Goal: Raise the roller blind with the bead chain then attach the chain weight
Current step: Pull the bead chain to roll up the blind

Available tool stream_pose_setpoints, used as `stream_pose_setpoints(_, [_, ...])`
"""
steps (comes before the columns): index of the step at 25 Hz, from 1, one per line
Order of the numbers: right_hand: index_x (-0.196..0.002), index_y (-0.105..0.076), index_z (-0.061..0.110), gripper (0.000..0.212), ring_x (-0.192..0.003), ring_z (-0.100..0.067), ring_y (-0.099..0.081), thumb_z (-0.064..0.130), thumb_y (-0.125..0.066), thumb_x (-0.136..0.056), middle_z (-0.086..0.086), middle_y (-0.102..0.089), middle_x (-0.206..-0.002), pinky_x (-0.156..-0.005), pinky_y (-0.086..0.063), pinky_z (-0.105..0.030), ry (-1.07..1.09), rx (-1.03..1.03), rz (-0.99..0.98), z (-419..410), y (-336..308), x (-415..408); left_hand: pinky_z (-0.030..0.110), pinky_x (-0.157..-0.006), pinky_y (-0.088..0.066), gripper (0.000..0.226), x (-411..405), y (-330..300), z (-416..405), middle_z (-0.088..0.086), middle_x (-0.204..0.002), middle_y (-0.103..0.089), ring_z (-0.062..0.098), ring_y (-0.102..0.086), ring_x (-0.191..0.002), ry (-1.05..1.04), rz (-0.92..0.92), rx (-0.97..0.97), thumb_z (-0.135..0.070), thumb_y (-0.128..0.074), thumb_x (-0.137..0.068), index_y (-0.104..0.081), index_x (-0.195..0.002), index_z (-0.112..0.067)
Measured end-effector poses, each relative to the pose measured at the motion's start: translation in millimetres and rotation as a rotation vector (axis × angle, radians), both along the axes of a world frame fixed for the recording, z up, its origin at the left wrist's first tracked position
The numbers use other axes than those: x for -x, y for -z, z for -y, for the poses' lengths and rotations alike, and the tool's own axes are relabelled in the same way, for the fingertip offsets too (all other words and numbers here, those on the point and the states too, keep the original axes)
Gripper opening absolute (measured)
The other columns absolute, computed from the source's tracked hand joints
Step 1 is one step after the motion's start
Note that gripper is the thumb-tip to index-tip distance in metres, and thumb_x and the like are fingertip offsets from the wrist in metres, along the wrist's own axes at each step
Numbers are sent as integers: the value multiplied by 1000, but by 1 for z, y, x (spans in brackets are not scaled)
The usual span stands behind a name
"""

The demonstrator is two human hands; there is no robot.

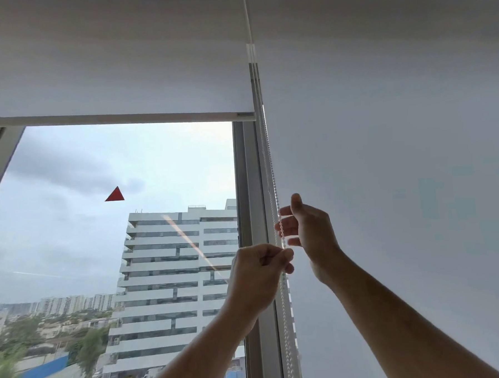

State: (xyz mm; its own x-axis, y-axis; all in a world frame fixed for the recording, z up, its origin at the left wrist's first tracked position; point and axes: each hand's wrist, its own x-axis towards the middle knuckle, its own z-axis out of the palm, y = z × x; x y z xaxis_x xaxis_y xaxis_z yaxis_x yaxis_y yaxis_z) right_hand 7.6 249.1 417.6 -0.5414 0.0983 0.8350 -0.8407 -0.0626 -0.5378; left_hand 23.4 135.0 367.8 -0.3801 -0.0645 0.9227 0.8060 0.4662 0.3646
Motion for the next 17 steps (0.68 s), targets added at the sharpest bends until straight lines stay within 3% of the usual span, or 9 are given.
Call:
stream_pose_setpoints(5, [-86,-66,14,34,-54,-12,-55,32,-43,-104,2,-59,-60,-56,-44,-22,10,-39,-28,13,-21,-11,27,-72,-51,19,1,13,4,-10,-67,-74,16,-69,-70,28,35,23,-36,-69,-86,-74,-70,-27])
stream_pose_setpoints(8, [-72,-59,19,37,-58,-8,-45,25,-43,-105,8,-50,-61,-72,-42,-31,15,-29,-90,21,-16,-13,24,-70,-50,21,0,12,7,-14,-68,-74,7,-69,-69,-1,-7,89,-38,-69,-86,-75,-69,-28])
stream_pose_setpoints(11, [-70,-57,15,38,-58,-9,-46,22,-43,-105,6,-49,-58,-72,-42,-30,56,-30,-162,21,-10,-17,26,-73,-49,28,-2,9,17,-19,-74,-75,-1,-70,-75,13,-23,133,-53,-63,-84,-77,-73,-31])
stream_pose_setpoints(14, [-70,-58,13,38,-56,-10,-48,22,-43,-105,3,-50,-56,-62,-42,-24,93,-46,-207,21,0,-19,28,-68,-47,27,-3,-1,29,-16,-76,-76,4,-69,-75,84,-20,-9,-54,-55,-80,-76,-77,-38])
stream_pose_setpoints(17, [-70,-58,11,39,-53,-9,-48,21,-43,-105,4,-51,-55,-58,-41,-23,97,-66,-222,22,16,-15,31,-68,-52,34,-6,-23,28,-14,-76,-76,8,-68,-74,53,-27,-139,-50,-53,-93,-75,-75,-32])
